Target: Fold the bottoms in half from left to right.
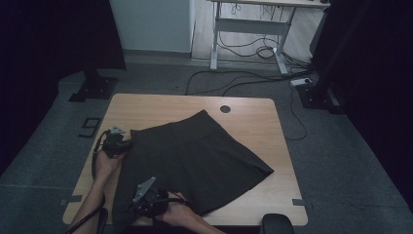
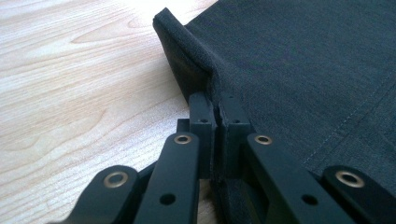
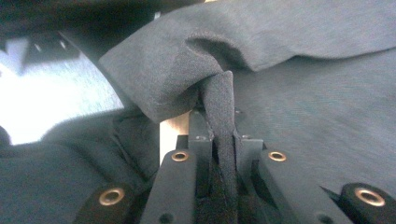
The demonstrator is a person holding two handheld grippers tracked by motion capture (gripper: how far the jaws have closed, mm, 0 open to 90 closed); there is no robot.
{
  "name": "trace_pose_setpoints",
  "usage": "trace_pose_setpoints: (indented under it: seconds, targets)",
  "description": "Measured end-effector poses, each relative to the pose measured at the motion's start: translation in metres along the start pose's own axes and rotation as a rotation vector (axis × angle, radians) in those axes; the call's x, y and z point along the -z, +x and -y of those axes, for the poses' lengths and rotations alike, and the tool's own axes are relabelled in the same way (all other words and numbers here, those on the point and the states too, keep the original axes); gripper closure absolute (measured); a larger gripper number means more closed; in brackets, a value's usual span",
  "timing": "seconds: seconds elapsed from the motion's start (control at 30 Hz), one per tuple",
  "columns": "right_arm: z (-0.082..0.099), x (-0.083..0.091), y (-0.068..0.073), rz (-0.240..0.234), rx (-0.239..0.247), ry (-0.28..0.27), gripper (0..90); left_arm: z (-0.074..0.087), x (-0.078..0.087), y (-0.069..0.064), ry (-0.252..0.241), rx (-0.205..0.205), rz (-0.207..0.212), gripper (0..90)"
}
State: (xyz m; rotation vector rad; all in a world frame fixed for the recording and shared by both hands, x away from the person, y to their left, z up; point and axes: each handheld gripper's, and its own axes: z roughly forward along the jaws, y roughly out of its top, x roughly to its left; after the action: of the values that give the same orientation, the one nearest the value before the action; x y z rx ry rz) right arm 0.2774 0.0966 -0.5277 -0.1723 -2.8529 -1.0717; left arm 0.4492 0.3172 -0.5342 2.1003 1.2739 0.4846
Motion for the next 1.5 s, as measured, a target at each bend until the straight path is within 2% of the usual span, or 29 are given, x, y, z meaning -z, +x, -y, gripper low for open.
trace_pose_setpoints:
  seconds: [0.07,0.1,0.13,0.17,0.2,0.23,0.27,0.3,0.33,0.37,0.53,0.57,0.6,0.63,0.77,1.03,1.07,1.1,1.13,1.17,1.23,1.27,1.37,1.5]
  targets:
    - [0.002,0.018,-0.007,0.011,-0.032,-0.043,81.6,-0.006,0.002,-0.002,-0.003,-0.014,-0.002,86.2]
    - [0.002,0.024,-0.009,0.018,-0.032,-0.055,81.7,-0.010,0.004,-0.004,-0.013,-0.018,-0.001,86.2]
    - [0.003,0.040,-0.012,0.053,-0.034,-0.071,81.8,-0.022,0.009,-0.008,-0.035,-0.027,0.004,86.3]
    - [0.003,0.040,-0.012,0.053,-0.034,-0.071,81.8,-0.022,0.009,-0.008,-0.035,-0.027,0.004,86.3]
    - [0.006,0.055,-0.015,0.078,-0.040,-0.083,81.8,-0.033,0.013,-0.012,-0.053,-0.035,0.005,86.3]
    - [0.006,0.055,-0.015,0.078,-0.040,-0.083,81.8,-0.033,0.013,-0.012,-0.053,-0.035,0.005,86.2]
    - [0.008,0.060,-0.017,0.086,-0.039,-0.087,81.8,-0.042,0.015,-0.016,-0.063,-0.044,0.001,86.2]
    - [0.012,0.068,-0.019,0.099,-0.042,-0.092,81.8,-0.048,0.015,-0.020,-0.072,-0.050,-0.001,86.2]
    - [0.022,0.079,-0.025,0.117,-0.068,-0.101,81.8,-0.055,0.015,-0.024,-0.081,-0.061,-0.001,86.2]
    - [0.022,0.079,-0.025,0.117,-0.068,-0.101,81.8,-0.062,0.014,-0.029,-0.087,-0.072,-0.001,86.2]
    - [0.054,0.107,-0.042,0.172,-0.153,-0.128,81.9,-0.092,0.004,-0.053,-0.107,-0.118,0.003,86.2]
    - [0.054,0.107,-0.042,0.172,-0.153,-0.128,81.9,-0.098,0.001,-0.059,-0.111,-0.126,0.008,86.2]
    - [0.063,0.116,-0.045,0.188,-0.168,-0.137,81.9,-0.102,-0.001,-0.062,-0.112,-0.131,0.011,86.2]
    - [0.063,0.116,-0.045,0.188,-0.168,-0.137,81.9,-0.107,-0.004,-0.066,-0.114,-0.137,0.015,86.2]
    - [0.078,0.134,-0.048,0.219,-0.202,-0.154,81.9,-0.124,-0.012,-0.080,-0.139,-0.130,0.042,86.2]
    - [0.103,0.175,-0.047,0.280,-0.240,-0.207,81.9,-0.158,-0.020,-0.110,-0.166,-0.191,0.067,86.2]
    - [0.107,0.187,-0.045,0.303,-0.245,-0.220,82.0,-0.163,-0.021,-0.116,-0.170,-0.203,0.075,86.2]
    - [0.107,0.187,-0.045,0.303,-0.245,-0.220,82.0,-0.168,-0.022,-0.120,-0.172,-0.215,0.078,86.2]
    - [0.111,0.200,-0.043,0.329,-0.246,-0.234,81.9,-0.173,-0.022,-0.125,-0.172,-0.228,0.083,86.2]
    - [0.111,0.200,-0.043,0.329,-0.246,-0.234,81.9,-0.177,-0.023,-0.128,-0.175,-0.236,0.090,86.2]
    - [0.115,0.214,-0.041,0.357,-0.251,-0.244,81.9,-0.188,-0.023,-0.138,-0.192,-0.255,0.104,86.2]
    - [0.117,0.221,-0.040,0.371,-0.253,-0.247,82.0,-0.196,-0.024,-0.143,-0.201,-0.254,0.122,86.2]
    - [0.125,0.243,-0.038,0.423,-0.261,-0.263,81.9,-0.209,-0.026,-0.153,-0.215,-0.257,0.141,86.2]
    - [0.141,0.262,-0.040,0.480,-0.296,-0.281,82.0,-0.225,-0.041,-0.171,-0.213,-0.277,0.159,86.1]
